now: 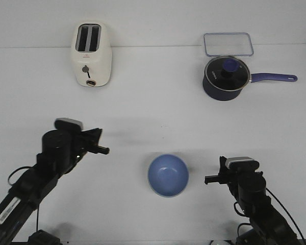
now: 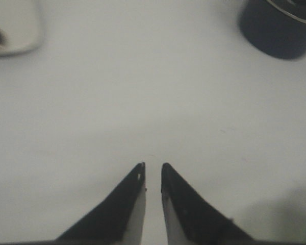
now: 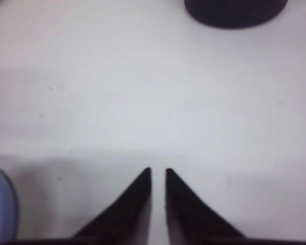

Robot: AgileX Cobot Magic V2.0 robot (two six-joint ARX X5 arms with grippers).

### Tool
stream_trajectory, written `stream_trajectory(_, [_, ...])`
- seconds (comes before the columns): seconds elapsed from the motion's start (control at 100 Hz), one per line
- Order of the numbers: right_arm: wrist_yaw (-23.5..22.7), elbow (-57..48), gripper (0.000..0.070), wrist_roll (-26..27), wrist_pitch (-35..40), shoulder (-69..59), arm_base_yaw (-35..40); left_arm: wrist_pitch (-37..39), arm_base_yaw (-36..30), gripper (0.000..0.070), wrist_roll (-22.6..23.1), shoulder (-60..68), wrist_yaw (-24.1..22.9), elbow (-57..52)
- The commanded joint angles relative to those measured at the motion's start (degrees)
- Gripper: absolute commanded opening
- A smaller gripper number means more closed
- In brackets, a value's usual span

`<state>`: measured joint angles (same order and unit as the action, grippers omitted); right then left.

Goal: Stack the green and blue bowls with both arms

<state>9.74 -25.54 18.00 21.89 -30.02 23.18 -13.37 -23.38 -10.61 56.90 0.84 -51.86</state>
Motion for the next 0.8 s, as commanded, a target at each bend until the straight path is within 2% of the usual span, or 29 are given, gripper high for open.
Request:
stream_trajectory(0.0, [1.6,0.8,0.0,-0.1,-1.9,3.4,0.2,0.7,1.9,0.0012,5.7,-4.6,-3.4,1.5])
stream_trajectory(0.08, [2.6,3.4,0.0,-1.4,-4.4,10.1,0.2,5.2,4.8,0.0012,5.9,-12.1,-5.1,7.4])
stream_trajectory(0.19, [3.1,7.2,0.0,-4.1,-7.0,19.1,0.2,16.5,8.3,0.0011,5.9,-25.3,-6.7,20.3])
stream_trajectory(0.28, [5.2,8.3,0.0,-4.3,-7.3,23.5,0.2,22.3,10.0,0.0011,4.9,-33.5,-7.1,28.1])
stream_trajectory(0.43, [6.5,8.3,0.0,-4.4,-8.5,25.9,0.2,20.3,11.0,0.0015,5.0,-40.4,-7.1,31.3])
stream_trajectory(0.79, [6.6,8.3,0.0,-4.4,-8.6,26.2,0.2,20.2,11.0,0.0015,5.0,-44.3,-7.1,31.2])
